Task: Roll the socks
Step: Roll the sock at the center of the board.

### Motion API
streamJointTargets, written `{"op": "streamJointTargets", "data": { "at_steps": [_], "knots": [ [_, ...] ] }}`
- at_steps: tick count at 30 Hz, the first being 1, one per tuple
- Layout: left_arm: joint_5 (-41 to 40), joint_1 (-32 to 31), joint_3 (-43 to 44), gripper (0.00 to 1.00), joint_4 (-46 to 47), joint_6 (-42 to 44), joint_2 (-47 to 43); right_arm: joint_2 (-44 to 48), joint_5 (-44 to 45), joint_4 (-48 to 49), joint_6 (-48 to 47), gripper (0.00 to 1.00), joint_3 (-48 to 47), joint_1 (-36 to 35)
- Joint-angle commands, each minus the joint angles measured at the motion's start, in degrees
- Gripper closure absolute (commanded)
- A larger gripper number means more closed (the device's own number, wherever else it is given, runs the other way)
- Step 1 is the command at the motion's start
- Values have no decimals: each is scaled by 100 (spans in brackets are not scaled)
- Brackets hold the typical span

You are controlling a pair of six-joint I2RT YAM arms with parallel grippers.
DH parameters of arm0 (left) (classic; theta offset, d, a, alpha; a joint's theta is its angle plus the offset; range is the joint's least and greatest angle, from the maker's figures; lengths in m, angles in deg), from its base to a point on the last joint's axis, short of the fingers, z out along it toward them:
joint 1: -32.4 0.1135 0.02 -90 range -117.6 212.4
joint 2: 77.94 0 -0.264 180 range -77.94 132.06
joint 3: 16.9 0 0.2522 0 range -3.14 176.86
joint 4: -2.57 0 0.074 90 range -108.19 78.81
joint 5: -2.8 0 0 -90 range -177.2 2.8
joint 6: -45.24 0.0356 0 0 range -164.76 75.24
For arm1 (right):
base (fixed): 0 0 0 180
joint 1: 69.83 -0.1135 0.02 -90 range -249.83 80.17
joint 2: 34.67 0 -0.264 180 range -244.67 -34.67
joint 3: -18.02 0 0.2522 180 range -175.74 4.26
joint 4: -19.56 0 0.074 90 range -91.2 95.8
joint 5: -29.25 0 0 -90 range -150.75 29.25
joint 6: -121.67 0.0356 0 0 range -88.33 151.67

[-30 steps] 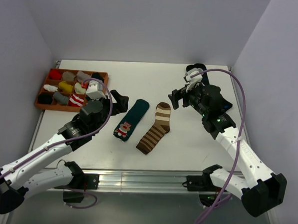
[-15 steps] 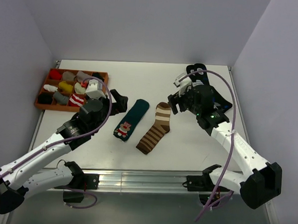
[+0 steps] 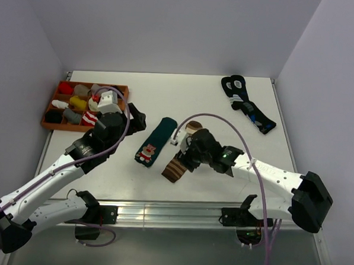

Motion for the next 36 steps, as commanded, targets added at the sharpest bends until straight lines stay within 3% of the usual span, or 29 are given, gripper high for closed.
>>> {"op": "streamJointTargets", "data": {
  "at_steps": [1, 8, 16, 36],
  "knots": [
    [-79, 290, 360, 7, -251, -196, -1, -322, 199, 164, 148, 37, 77, -559],
    [308, 958, 263, 9, -366, -152, -484, -1060, 199, 244, 245, 41, -151, -955],
    [501, 1293, 158, 9, -366, -38, -546, -1412, 278, 112, 210, 42, -379, -1325],
    [906, 1565, 122, 9, -234, 147, -432, -2388, 674, 41, 693, 43, -1180, -1562]
  ]
}}
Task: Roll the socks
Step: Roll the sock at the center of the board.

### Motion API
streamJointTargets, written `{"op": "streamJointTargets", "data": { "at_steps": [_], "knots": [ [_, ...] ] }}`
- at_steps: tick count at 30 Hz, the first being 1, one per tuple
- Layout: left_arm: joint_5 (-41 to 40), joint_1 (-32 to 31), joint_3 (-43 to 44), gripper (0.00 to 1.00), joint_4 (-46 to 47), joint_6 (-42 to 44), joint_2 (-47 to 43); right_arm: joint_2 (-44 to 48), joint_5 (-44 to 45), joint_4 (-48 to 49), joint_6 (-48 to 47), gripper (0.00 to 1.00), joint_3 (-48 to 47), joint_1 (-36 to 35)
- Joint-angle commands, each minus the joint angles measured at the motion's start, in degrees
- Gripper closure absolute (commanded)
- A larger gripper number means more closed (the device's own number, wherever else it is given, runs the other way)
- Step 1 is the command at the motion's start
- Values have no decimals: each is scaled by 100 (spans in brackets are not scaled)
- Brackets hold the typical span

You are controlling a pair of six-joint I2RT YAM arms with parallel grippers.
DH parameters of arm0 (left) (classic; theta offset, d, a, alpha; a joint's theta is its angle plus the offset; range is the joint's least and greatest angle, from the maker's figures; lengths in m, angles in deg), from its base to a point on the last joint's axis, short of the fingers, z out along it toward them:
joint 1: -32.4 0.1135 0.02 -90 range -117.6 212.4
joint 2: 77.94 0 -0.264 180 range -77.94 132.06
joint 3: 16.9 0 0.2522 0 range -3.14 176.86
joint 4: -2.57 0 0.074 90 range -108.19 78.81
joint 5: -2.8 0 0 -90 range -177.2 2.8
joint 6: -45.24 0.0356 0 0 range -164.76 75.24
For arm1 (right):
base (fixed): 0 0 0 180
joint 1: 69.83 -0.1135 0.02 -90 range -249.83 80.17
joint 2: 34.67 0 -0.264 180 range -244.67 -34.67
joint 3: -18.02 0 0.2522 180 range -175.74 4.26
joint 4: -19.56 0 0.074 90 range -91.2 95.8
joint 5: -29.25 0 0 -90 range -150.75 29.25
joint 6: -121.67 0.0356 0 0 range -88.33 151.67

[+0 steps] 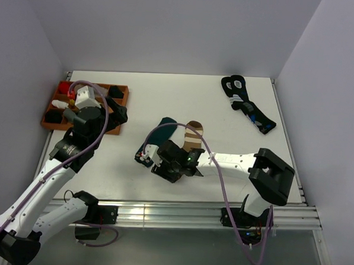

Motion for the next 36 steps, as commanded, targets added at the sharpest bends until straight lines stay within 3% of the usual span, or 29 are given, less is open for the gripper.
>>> {"op": "streamJointTargets", "data": {
  "at_steps": [1, 36],
  "knots": [
    [165, 49, 6, 9, 183, 180, 47, -161, 186, 41, 202, 43, -242, -96],
    [446, 181, 59, 9, 236, 241, 284, -680, 380, -459, 650, 43, -594, -298]
  ]
}}
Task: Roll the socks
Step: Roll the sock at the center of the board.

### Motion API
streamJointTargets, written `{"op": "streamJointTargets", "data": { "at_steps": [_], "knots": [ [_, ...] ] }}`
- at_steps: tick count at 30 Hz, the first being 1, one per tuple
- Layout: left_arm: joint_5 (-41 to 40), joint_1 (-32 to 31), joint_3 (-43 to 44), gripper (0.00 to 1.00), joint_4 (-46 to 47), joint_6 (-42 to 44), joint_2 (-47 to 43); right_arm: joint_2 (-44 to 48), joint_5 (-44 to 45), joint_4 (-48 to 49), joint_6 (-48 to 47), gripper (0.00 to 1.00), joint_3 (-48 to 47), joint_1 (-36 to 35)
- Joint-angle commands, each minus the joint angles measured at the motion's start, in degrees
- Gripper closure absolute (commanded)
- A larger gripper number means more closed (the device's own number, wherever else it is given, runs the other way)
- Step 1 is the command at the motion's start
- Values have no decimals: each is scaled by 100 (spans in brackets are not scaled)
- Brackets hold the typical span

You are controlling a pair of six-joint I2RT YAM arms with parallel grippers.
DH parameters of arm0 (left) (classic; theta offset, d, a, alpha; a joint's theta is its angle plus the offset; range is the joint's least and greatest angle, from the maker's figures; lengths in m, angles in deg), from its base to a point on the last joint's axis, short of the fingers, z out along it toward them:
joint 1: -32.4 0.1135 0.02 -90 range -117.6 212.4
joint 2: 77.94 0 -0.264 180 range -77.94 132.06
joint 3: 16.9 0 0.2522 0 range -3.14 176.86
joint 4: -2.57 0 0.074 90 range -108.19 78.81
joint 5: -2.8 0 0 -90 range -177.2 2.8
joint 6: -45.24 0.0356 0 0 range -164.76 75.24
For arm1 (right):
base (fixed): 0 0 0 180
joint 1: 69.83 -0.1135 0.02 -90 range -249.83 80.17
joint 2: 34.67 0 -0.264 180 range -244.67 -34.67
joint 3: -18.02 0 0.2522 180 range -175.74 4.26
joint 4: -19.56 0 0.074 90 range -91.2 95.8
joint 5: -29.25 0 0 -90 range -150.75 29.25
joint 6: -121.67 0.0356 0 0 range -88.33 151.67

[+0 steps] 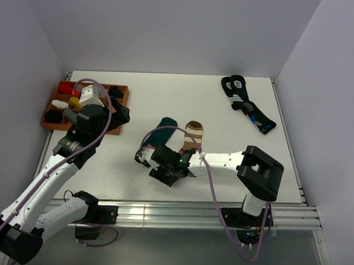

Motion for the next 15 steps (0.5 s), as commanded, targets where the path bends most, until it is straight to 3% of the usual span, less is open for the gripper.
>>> {"op": "streamJointTargets", "data": {
  "at_steps": [1, 15],
  "knots": [
    [85, 47, 50, 9, 208, 154, -9, -68, 111, -14, 88, 43, -213, -55],
    [208, 74, -46, 10, 296, 154, 88, -103, -107, 92, -166, 68, -143, 15]
  ]
}}
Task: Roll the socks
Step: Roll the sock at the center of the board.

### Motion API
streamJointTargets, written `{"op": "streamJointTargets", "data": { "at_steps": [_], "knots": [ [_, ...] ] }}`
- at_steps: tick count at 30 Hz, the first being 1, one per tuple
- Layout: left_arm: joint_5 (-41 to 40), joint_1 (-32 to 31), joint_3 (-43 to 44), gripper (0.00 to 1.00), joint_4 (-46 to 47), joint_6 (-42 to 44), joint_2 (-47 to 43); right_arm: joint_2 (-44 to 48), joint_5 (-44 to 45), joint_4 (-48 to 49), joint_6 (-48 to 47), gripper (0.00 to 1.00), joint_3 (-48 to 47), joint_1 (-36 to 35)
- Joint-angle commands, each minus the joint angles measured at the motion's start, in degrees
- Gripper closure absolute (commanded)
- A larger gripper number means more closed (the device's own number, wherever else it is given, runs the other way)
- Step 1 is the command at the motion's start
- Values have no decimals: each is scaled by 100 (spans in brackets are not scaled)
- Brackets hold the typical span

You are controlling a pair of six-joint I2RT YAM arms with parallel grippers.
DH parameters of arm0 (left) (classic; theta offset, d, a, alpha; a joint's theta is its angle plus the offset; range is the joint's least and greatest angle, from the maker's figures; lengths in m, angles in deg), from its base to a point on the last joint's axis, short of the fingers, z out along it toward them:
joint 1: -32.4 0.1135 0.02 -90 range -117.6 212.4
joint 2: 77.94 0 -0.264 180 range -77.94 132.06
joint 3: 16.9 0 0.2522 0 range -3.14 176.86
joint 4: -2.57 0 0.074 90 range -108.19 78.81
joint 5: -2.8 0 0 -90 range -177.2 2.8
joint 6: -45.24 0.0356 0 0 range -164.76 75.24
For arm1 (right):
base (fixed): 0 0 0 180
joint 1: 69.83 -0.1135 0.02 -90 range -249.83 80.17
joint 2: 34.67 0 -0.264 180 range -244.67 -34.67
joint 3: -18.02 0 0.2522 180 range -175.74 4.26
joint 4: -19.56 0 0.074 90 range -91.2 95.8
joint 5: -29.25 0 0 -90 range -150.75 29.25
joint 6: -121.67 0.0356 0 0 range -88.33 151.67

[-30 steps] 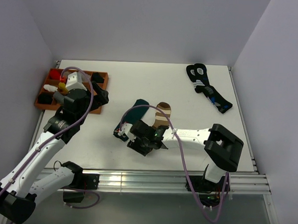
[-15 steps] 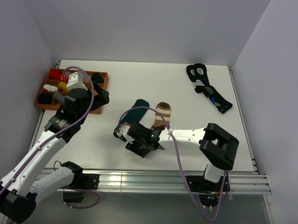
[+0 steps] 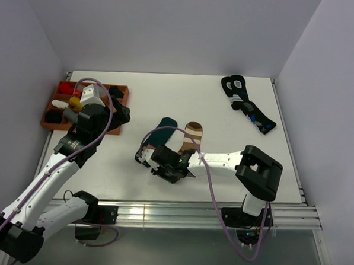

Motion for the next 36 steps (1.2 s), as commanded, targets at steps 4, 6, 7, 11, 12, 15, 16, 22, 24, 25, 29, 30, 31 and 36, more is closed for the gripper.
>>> {"op": "streamJointTargets", "data": {
  "at_steps": [4, 6, 7, 11, 12, 15, 16, 22, 24, 25, 29, 30, 31, 36],
  "knots": [
    [125, 23, -233, 13, 333, 73, -131, 206, -1062, -98, -355, 82, -149, 422],
    [82, 23, -391, 15, 395, 20, -263, 338, -1756, -187, -609, 81, -150, 686],
    [64, 23, -426, 17, 404, 2, -307, 382, -1959, -257, -707, 81, -150, 992],
    [63, 23, -663, 26, 526, -42, -439, 418, -2812, -652, -1129, 82, -298, 1625],
    [107, 23, -716, 28, 666, -42, -474, 391, -3187, -870, -1277, 82, -342, 1741],
    [291, 23, -979, 40, 912, -7, -501, 233, -3734, -1205, -1532, 83, -492, 2145],
    [344, 15, -1050, 46, 1105, 11, -509, 189, -4041, -1415, -1612, 83, -518, 2251],
    [705, -204, -1647, 66, 2175, 81, -606, -399, -5088, -2364, -2157, 85, -984, 2945],
    [706, -380, -1894, 69, 2494, 177, -563, -777, -5238, -2638, -2298, 87, -1221, 3043],
    [618, -633, -1955, 72, 2635, 230, -519, -996, -5335, -2839, -2298, 87, -1274, 3130],
    [565, -1250, -2219, 79, 3451, 467, -28, -1444, -5581, -3157, -2228, 88, -1459, 3341],
    [608, -1329, -2272, 80, 3584, 485, 70, -1498, -5608, -3175, -2185, 88, -1468, 3377],
    [765, -1443, -2368, 81, 3768, 520, 140, -1568, -5626, -3210, -2175, 88, -1477, 3481],
    [1372, -1742, -2659, 79, 4884, 880, 702, -1727, -5784, -3455, -2210, 91, -1564, 3728]
  ]
}}
